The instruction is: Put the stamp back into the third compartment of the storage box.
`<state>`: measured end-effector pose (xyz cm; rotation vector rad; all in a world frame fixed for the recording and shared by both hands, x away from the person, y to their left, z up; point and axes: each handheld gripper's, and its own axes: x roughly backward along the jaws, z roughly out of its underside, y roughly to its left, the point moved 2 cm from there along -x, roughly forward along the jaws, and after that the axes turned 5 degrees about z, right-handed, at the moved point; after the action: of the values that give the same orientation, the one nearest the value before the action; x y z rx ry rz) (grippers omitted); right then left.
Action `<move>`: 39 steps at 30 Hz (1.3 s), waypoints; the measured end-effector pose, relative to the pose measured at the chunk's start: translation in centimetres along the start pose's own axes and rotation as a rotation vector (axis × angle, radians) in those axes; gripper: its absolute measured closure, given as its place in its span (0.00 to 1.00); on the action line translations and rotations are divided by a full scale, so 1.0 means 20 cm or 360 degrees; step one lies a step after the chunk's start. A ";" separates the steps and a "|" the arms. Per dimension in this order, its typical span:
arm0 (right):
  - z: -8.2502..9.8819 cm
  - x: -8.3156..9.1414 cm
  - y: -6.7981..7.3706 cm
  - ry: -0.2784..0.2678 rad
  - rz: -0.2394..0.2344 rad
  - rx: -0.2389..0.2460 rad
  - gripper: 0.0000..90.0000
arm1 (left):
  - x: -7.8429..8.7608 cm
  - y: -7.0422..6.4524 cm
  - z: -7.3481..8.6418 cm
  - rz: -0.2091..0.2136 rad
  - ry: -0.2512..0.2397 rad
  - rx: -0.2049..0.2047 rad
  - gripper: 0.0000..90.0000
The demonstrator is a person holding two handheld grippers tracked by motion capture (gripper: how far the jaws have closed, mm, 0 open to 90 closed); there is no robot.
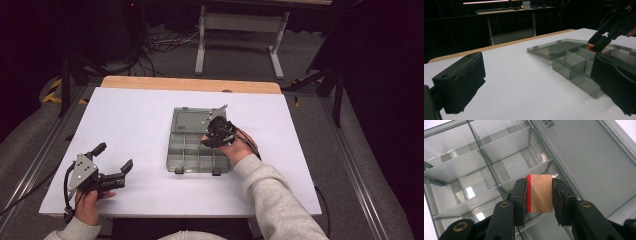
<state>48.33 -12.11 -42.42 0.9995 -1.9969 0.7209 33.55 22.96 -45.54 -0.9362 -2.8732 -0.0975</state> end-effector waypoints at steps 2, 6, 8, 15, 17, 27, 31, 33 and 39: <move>0.00 0.00 0.00 0.0004 0.0002 0.0006 0.73 | 0.00 0.00 0.00 0.0000 0.0001 -0.0001 0.01; 0.00 -0.01 0.00 0.0012 -0.0003 0.0009 0.73 | 0.00 0.00 0.00 0.0000 0.0000 -0.0001 0.01; 0.00 -0.01 0.00 0.0017 -0.0001 0.0008 0.73 | 0.00 0.00 0.00 0.0001 -0.0001 0.0002 0.01; 0.00 -0.01 0.00 0.0000 0.0006 0.0013 0.69 | -0.01 0.00 0.00 0.0005 -0.0001 -0.0001 0.01; 0.00 0.00 0.01 -0.0009 0.0008 0.0010 0.67 | -0.01 0.00 0.00 0.0008 0.0002 -0.0001 0.01; -0.03 0.08 0.02 -0.0144 0.0037 0.0000 0.44 | 0.00 0.00 0.00 -0.0005 0.0000 0.0001 0.01; -0.04 0.13 0.03 -0.0220 0.0039 -0.0007 0.34 | 0.00 0.00 0.00 -0.0006 0.0001 0.0000 0.01; -0.04 0.15 0.04 -0.0257 0.0048 -0.0017 0.28 | 0.00 0.00 0.00 -0.0009 0.0001 0.0003 0.01; -0.03 0.24 0.05 -0.0372 0.0077 -0.0031 0.12 | 0.00 0.00 0.00 -0.0008 0.0000 0.0005 0.01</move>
<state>45.76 -13.01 -38.17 1.0679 -2.2312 0.6324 33.48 22.94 -45.49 -0.9281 -2.8753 -0.0929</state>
